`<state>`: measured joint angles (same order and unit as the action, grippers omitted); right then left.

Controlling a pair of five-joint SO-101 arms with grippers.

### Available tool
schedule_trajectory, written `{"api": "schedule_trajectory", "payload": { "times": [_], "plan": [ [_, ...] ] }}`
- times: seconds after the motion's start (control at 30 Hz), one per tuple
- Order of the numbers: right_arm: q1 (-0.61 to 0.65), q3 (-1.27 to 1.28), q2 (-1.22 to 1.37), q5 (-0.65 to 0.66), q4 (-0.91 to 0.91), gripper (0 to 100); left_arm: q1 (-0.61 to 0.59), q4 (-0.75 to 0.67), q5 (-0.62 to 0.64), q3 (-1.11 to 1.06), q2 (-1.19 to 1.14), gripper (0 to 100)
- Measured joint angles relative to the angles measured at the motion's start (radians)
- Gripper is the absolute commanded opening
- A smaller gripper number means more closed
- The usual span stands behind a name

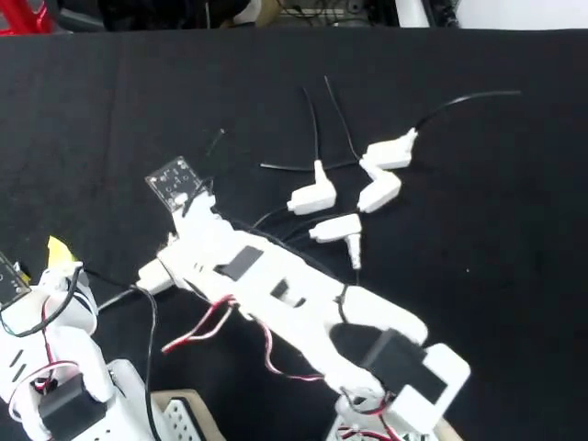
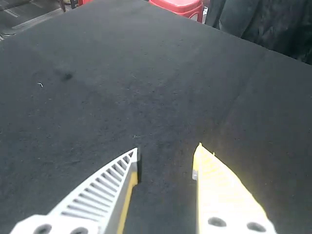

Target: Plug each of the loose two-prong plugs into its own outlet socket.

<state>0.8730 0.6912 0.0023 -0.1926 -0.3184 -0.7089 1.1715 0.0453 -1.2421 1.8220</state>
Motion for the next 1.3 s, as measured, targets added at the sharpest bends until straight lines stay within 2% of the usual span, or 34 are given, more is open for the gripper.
{"api": "schedule_trajectory", "payload": {
  "times": [0.43, 0.87, 1.07, 1.3],
  "plan": [
    [-0.015, -0.037, 0.017, -0.089, -0.097, 1.1, 0.0, 0.0, 0.0, 0.0, 0.0, 19],
    [0.043, -0.041, 0.023, -0.091, -0.178, 1.1, 0.0, 0.0, 0.0, 0.0, 0.0, 19],
    [0.127, -0.068, 0.069, 0.014, -0.183, 1.1, 0.0, 0.0, 0.0, 0.0, 0.0, 19],
    [0.118, -0.204, 0.155, 0.057, -0.293, 1.1, 0.0, 0.0, 0.0, 0.0, 0.0, 19]
  ]
}}
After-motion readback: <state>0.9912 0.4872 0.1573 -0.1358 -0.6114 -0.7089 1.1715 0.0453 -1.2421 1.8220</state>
